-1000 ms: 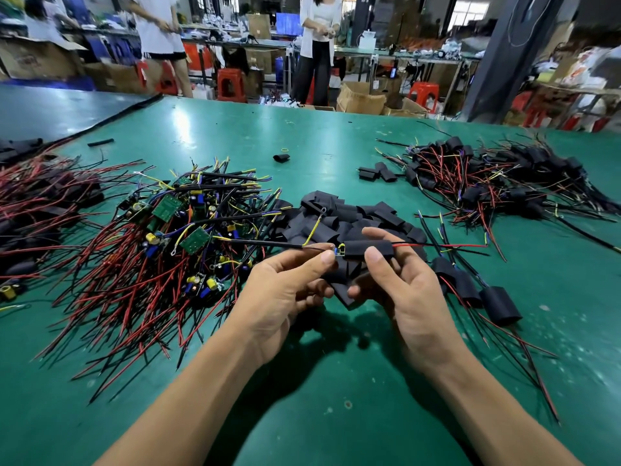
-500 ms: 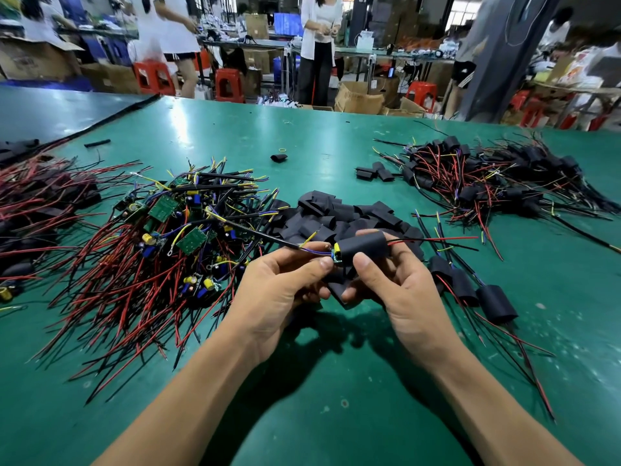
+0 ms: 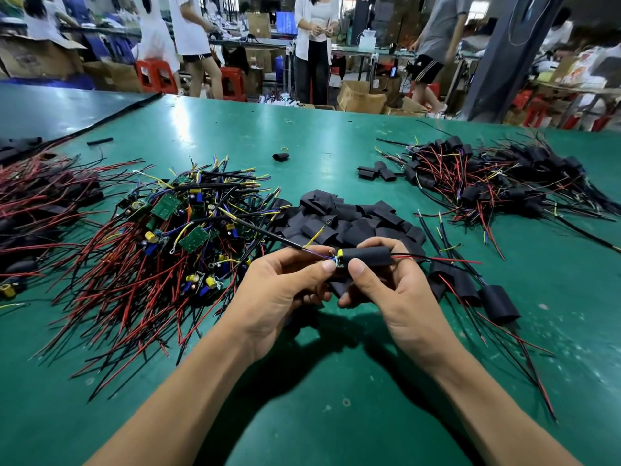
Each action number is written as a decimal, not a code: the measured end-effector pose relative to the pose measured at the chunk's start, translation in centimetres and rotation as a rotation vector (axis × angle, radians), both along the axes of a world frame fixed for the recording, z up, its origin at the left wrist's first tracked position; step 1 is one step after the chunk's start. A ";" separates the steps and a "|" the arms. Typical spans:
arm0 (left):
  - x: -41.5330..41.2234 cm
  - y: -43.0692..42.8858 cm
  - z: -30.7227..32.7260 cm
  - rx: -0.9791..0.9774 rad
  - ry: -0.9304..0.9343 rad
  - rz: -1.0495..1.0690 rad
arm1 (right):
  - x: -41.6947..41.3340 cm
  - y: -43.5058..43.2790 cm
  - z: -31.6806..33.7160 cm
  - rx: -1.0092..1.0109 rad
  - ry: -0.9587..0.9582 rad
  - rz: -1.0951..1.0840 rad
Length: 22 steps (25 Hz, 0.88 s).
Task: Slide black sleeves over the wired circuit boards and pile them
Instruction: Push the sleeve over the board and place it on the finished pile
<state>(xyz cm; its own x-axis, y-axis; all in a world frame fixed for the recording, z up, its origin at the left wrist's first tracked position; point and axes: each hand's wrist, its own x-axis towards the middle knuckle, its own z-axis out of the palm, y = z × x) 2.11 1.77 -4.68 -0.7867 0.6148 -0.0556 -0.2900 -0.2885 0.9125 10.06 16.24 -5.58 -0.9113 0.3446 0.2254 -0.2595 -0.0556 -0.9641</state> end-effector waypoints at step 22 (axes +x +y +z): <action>0.1 0.0 0.0 -0.130 0.016 -0.054 | -0.1 -1.5 -0.1 0.010 -0.097 -0.042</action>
